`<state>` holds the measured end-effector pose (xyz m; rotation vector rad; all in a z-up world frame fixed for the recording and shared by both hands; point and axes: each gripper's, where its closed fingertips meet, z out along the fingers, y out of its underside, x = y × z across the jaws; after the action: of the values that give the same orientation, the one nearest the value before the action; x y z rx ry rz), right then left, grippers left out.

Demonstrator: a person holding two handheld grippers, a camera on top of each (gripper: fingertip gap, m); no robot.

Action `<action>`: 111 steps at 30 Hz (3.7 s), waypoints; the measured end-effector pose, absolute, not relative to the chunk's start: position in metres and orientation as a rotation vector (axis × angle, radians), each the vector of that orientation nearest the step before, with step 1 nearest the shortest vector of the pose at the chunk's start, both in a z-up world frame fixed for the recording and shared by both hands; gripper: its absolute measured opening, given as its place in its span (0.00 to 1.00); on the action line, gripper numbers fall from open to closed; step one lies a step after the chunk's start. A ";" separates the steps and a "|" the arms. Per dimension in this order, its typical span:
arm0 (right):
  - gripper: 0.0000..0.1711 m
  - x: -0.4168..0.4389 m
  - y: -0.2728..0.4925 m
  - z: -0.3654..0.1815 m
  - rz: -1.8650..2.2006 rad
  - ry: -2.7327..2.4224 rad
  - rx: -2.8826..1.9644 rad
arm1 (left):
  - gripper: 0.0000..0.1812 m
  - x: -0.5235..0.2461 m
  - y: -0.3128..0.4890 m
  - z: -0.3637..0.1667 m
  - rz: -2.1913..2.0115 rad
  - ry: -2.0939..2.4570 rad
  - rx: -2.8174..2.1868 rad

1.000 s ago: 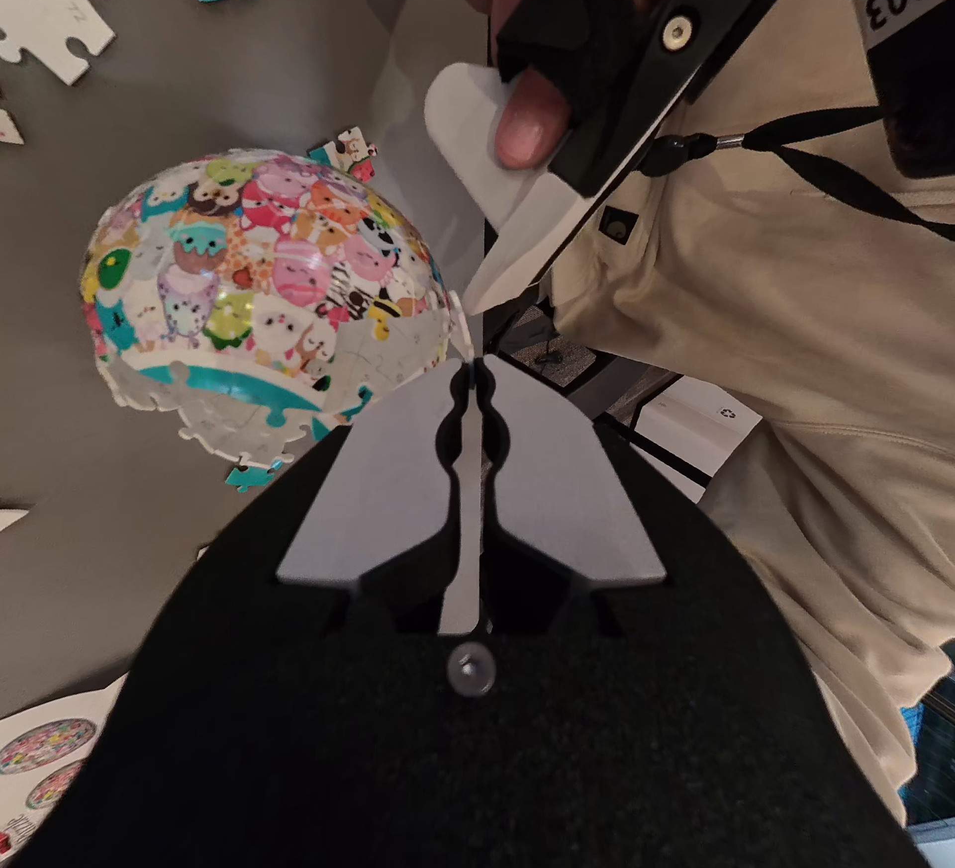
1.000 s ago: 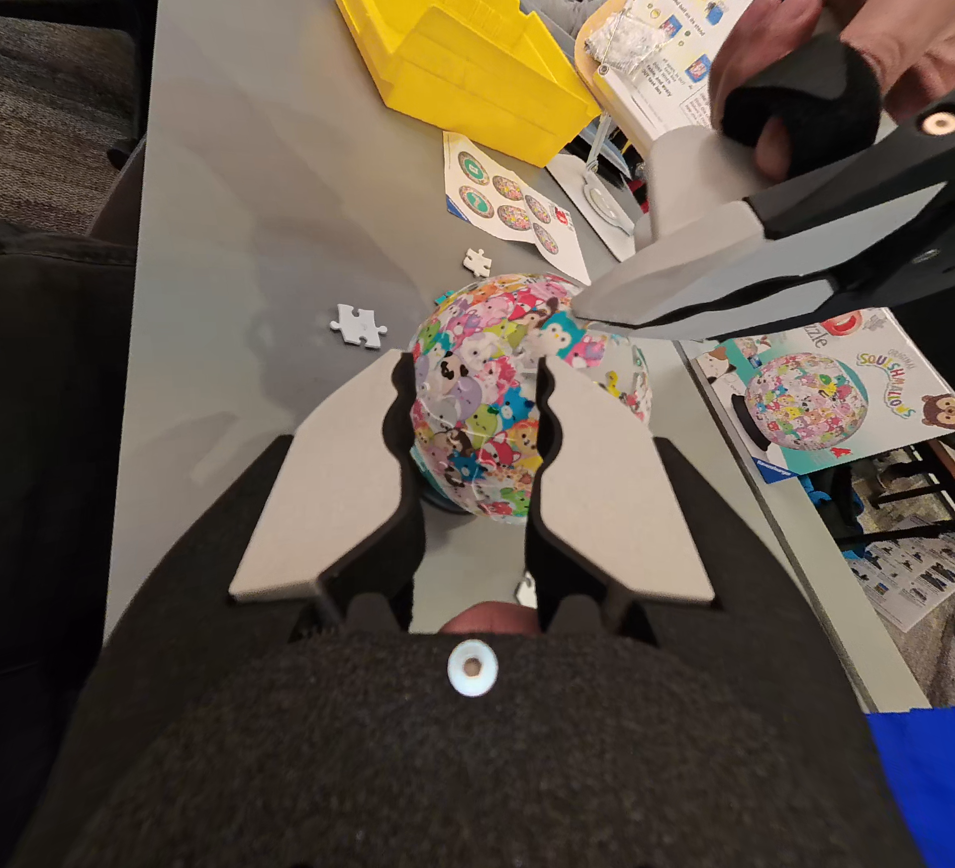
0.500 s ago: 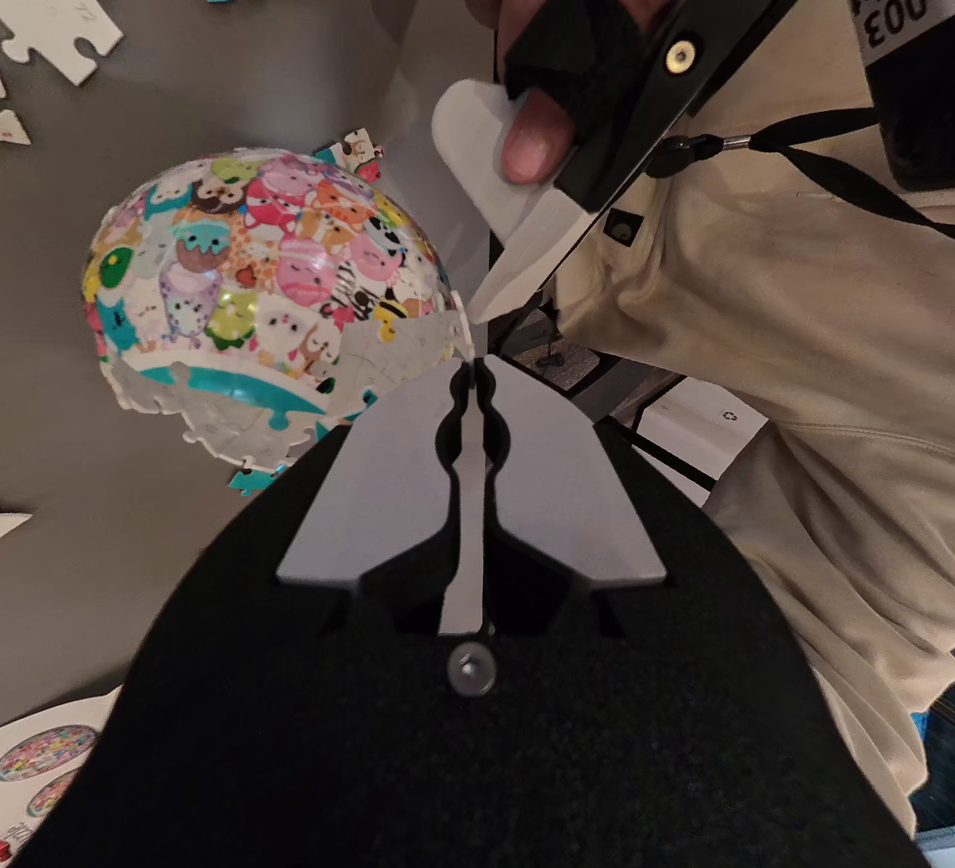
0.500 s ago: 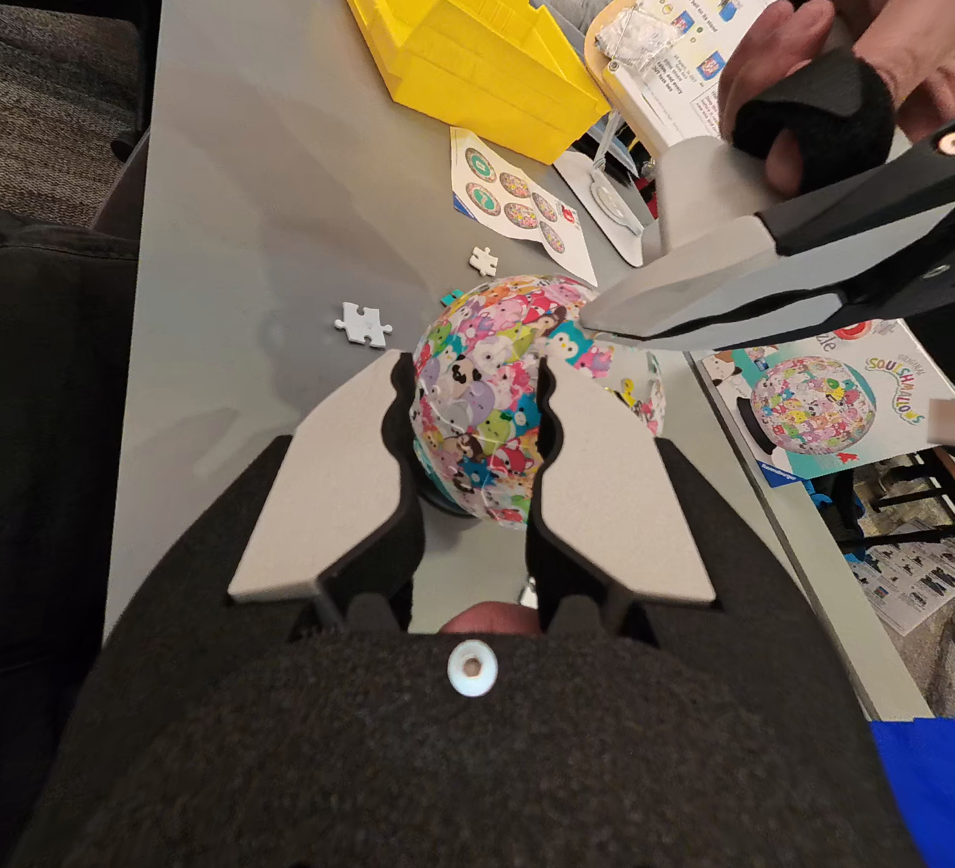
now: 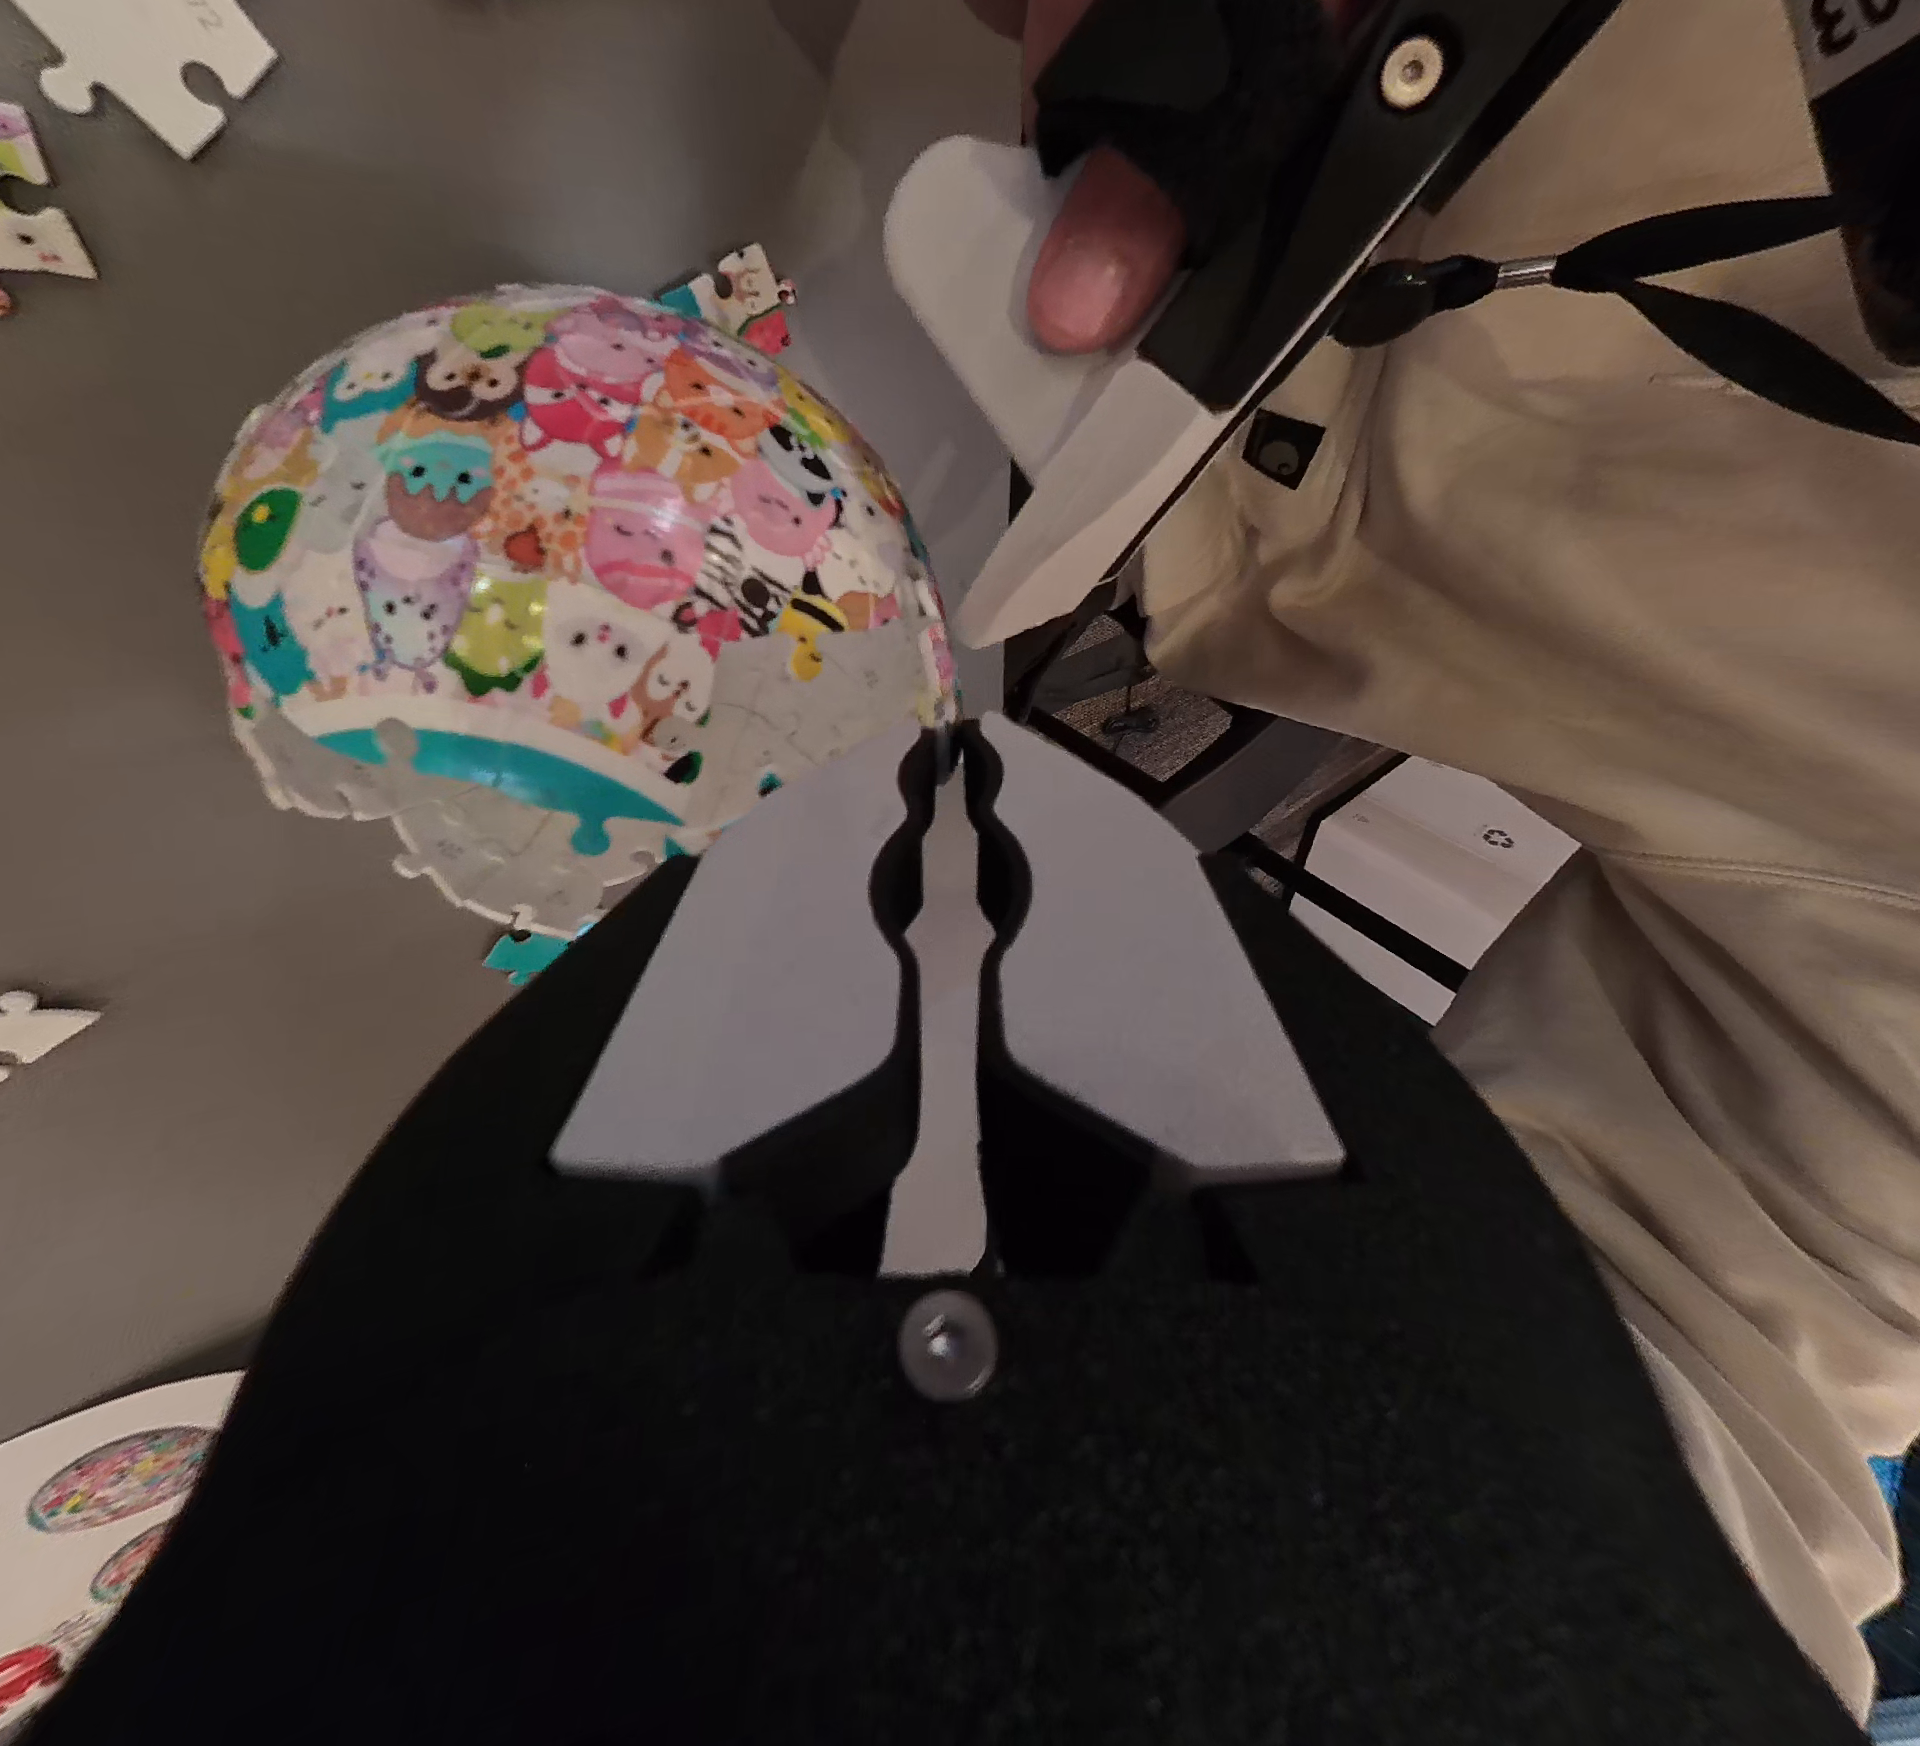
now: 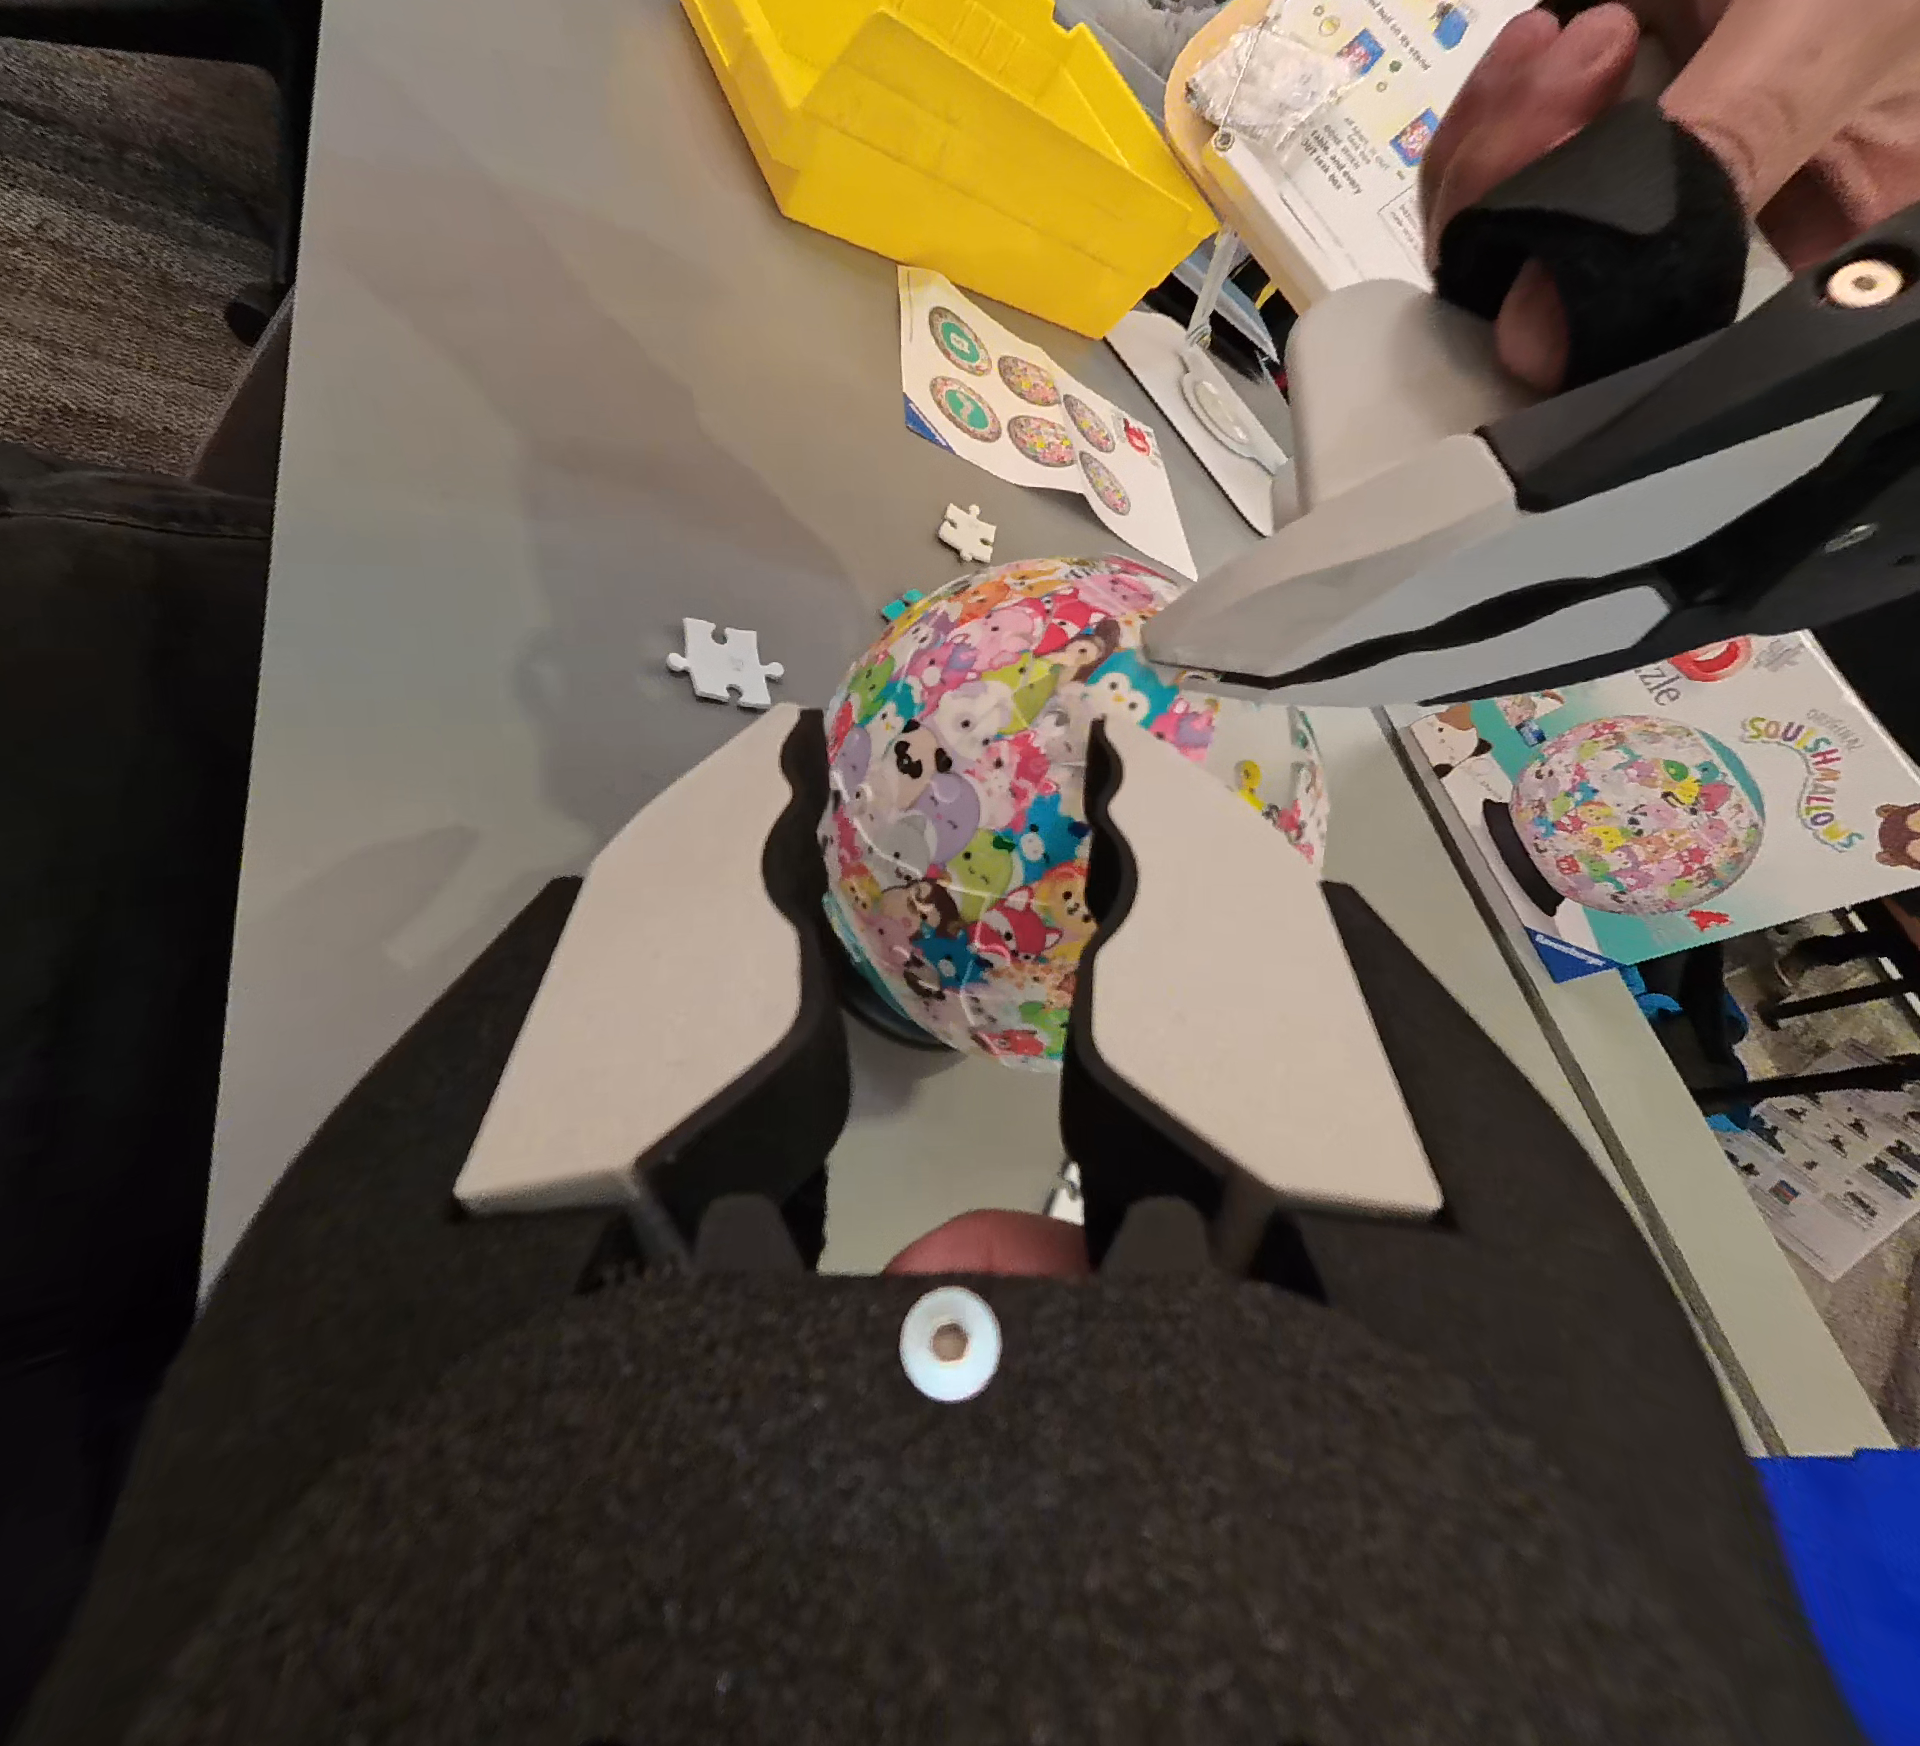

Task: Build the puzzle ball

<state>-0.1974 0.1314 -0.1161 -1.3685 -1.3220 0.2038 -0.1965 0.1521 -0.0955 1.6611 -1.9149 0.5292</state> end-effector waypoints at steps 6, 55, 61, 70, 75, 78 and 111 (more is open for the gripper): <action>0.28 -0.199 0.130 -0.120 0.181 -1.344 -1.365 | 0.06 -0.196 0.153 -0.096 0.527 -1.914 1.666; 0.33 -0.196 0.134 -0.120 0.206 -1.290 -1.390 | 0.34 -0.200 0.186 -0.081 1.113 -2.240 2.029; 0.32 -0.192 0.131 -0.116 0.196 -1.289 -1.376 | 0.29 -0.197 0.174 -0.057 1.205 -2.391 2.184; 0.33 -0.193 0.129 -0.119 0.208 -1.308 -1.365 | 0.11 -0.231 0.145 -0.061 1.026 -2.378 2.958; 0.32 -0.204 0.119 -0.113 0.214 -1.347 -1.303 | 0.09 -0.233 0.111 -0.085 1.090 -2.258 3.092; 0.33 -0.207 0.125 -0.125 0.198 -1.366 -1.336 | 0.00 -0.222 0.100 -0.090 1.367 -2.158 3.092; 0.33 -0.213 0.128 -0.126 0.274 -1.337 -1.358 | 0.00 -0.220 0.123 -0.121 1.633 -1.870 3.151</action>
<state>-0.2134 0.1282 -0.1263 -1.3582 -1.3375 0.2740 -0.2196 0.1226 -0.1213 3.1512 -1.8699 1.6334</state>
